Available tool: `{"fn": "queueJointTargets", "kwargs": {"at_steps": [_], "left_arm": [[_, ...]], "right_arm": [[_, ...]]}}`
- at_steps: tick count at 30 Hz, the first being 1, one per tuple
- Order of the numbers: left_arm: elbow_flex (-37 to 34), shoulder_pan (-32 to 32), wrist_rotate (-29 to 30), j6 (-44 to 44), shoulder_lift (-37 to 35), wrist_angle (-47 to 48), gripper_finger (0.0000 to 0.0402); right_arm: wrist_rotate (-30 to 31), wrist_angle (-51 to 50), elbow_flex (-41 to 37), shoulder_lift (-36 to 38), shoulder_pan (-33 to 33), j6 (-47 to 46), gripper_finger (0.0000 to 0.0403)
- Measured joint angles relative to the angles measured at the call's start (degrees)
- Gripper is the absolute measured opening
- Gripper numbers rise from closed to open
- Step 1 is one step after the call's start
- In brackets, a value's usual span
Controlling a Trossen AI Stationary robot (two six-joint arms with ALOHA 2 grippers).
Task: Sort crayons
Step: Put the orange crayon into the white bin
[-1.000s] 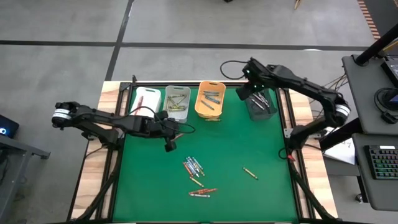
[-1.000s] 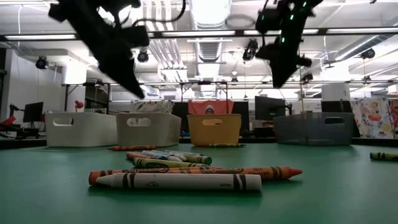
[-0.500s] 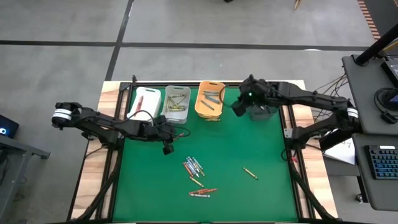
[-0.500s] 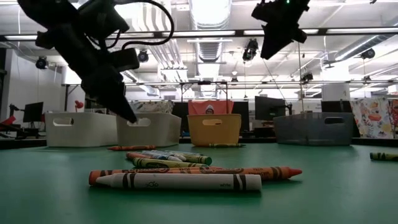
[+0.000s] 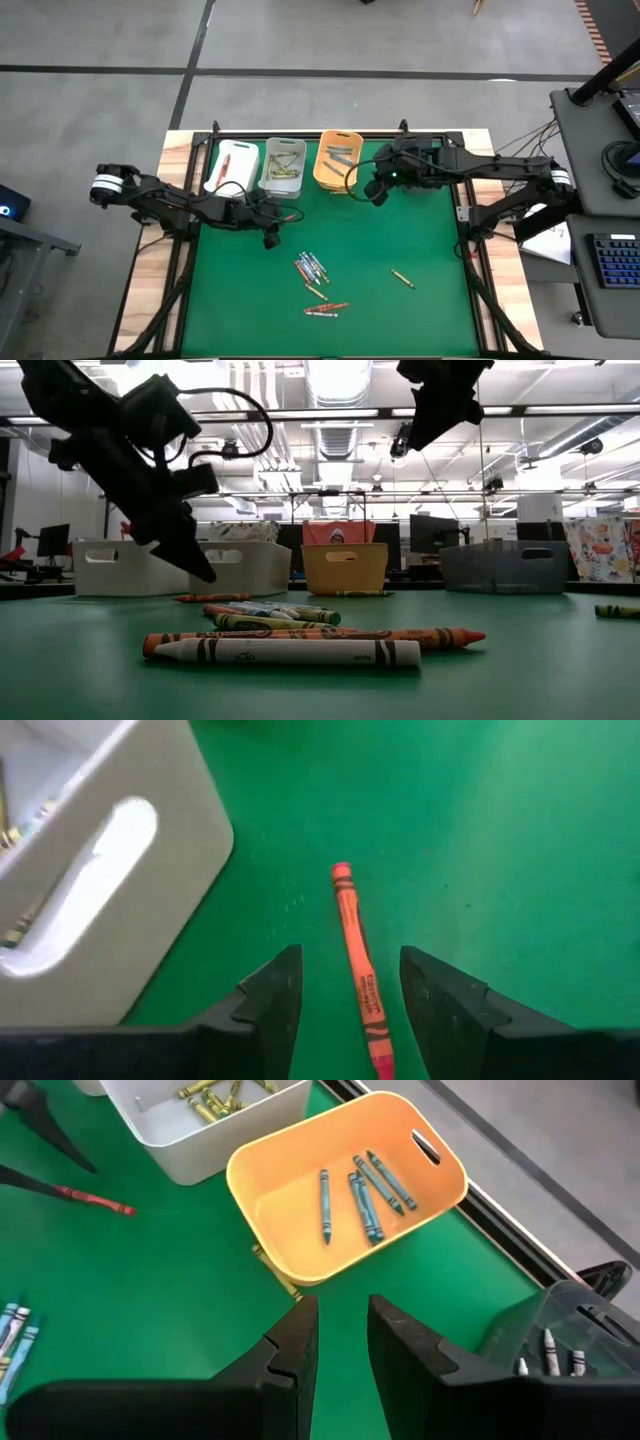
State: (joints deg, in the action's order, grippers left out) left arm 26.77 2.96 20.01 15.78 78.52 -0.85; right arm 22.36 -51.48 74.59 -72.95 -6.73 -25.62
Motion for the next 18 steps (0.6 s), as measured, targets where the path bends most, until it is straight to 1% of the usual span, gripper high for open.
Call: {"fn": "queueJointTargets", "kwargs": {"at_steps": [5,12,15,18], "left_arm": [[-0.2,0.0,0.0,0.8,3.0,-1.2,0.0153],[-0.1,0.0,0.5,1.6,9.0,-6.9,0.0153],[0.0,0.0,0.6,2.4,10.1,-7.5,0.015],[0.0,0.1,0.4,2.4,10.2,-7.4,0.0136]], "right_arm": [[0.3,0.0,0.0,0.0,1.6,-0.8,0.0079],[0.3,0.0,0.0,-0.3,2.5,-0.9,0.0079],[0.4,0.0,0.0,-0.3,2.7,-1.0,0.0079],[0.3,0.0,0.0,-0.4,2.7,-1.0,0.0079]]}}
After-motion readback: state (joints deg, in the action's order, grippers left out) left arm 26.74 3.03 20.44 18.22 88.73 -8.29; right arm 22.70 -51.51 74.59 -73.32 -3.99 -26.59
